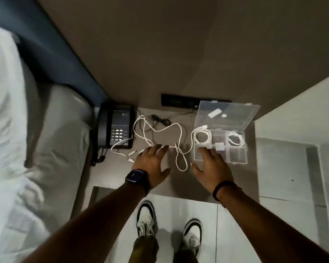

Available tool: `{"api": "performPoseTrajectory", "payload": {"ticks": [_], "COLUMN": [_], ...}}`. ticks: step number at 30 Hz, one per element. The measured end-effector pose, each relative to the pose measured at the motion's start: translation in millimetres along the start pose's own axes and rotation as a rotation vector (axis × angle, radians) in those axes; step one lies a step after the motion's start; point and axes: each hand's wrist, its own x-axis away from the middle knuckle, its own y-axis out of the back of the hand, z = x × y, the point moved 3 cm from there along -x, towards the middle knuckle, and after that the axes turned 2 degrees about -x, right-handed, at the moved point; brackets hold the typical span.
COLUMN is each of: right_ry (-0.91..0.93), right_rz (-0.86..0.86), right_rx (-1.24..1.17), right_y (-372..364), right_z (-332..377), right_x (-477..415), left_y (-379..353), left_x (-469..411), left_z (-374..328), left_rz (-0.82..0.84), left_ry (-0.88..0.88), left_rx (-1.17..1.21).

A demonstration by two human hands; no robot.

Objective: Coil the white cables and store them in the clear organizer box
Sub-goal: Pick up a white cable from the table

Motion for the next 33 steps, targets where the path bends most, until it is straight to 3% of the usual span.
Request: {"api": "performPoseTrajectory", "payload": {"ticks": [7, 14, 23, 28, 31, 33], "right_ry": [-0.206, -0.225, 0.09, 0.112, 0.062, 0.093], "right_rz": [0.088, 0.029, -0.266, -0.344, -0.401, -0.417], "right_rx": [-0.231, -0.291, -0.453, -0.43, -0.516, -0.573], "right_y": [-110, -152, -96, -57, -33, -13], "right_z": [-31, -46, -42, -55, -52, -36], "right_x": [-44, -86, -83, -80, -80, -81], "left_y": [-79, -106, -73, -34, -17, -6], "left_x": [-65, -96, -126, -140, -136, -127], "left_z": [18, 19, 14, 23, 7, -20], "left_rz": [0.049, 0.032, -0.112, -0.241, -0.263, -0.17], "left_ry": [-0.038, -0.118, -0.35, -0.207, -0.19, -0.277], "left_rx": [0.072, 0.07, -0.065, -0.017, 0.099, 0.36]}}
